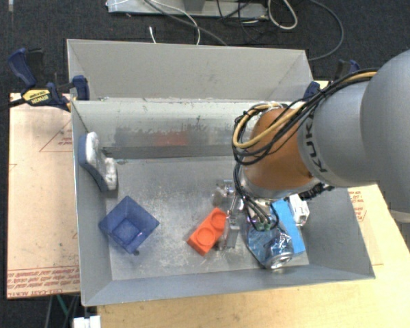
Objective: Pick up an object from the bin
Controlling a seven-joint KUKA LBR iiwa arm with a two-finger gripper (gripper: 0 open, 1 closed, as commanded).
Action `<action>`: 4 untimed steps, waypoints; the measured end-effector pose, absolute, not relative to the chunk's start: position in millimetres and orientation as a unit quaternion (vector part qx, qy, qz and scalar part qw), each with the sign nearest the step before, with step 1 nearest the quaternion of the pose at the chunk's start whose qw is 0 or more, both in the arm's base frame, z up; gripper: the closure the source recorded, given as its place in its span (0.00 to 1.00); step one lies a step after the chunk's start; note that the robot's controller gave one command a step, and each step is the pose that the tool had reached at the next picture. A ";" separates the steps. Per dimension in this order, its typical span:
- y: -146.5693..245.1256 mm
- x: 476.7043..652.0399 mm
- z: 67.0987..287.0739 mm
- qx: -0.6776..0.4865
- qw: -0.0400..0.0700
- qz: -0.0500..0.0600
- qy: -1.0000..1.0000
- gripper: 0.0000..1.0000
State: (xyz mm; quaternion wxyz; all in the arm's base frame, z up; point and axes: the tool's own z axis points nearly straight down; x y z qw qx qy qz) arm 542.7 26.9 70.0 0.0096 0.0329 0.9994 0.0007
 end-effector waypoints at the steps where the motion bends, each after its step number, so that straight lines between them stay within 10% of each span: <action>1: 66.8 501.9 69.8 0.004 0.009 0.003 1.000 0.00; 2: 75.2 523.1 70.0 0.026 0.012 0.001 1.000 0.00; 3: 83.6 507.2 70.5 0.020 0.010 0.002 1.000 1.00; 4: 83.7 507.2 71.0 0.020 0.010 0.002 1.000 1.00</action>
Offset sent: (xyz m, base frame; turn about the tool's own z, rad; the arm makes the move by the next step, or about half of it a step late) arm -0.0202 0.0473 0.0000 -0.0114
